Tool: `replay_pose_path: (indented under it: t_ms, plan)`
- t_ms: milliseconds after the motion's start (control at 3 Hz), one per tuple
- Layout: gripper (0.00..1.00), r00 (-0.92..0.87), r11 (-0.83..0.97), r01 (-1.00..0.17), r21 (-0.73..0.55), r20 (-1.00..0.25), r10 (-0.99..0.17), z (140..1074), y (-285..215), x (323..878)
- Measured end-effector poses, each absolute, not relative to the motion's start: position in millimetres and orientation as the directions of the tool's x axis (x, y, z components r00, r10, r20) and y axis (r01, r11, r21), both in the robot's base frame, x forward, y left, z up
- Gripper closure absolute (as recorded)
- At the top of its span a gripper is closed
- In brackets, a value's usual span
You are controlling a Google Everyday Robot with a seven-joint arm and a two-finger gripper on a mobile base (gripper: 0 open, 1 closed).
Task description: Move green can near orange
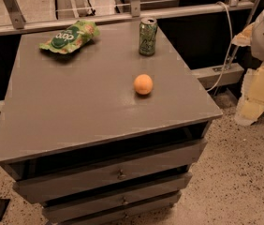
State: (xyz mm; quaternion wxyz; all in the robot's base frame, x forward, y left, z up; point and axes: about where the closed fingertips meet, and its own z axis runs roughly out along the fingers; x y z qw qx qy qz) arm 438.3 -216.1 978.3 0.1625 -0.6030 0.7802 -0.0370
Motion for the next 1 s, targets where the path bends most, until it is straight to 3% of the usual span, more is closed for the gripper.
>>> replay_pose_path:
  t_ms: [333, 667, 1000]
  plan:
    - [0.0, -0.206, 0.262, -0.926, -0.271, -0.218, -0.954, 982.6, -210.2, 447.1]
    - [0.0, -0.184, 0.265, -0.908, -0.325, -0.26, -0.948, 994.6, -189.6, 491.2]
    - [0.0, -0.138, 0.293, -0.873, -0.389, -0.38, -0.915, 1006.7, -166.2, 552.7]
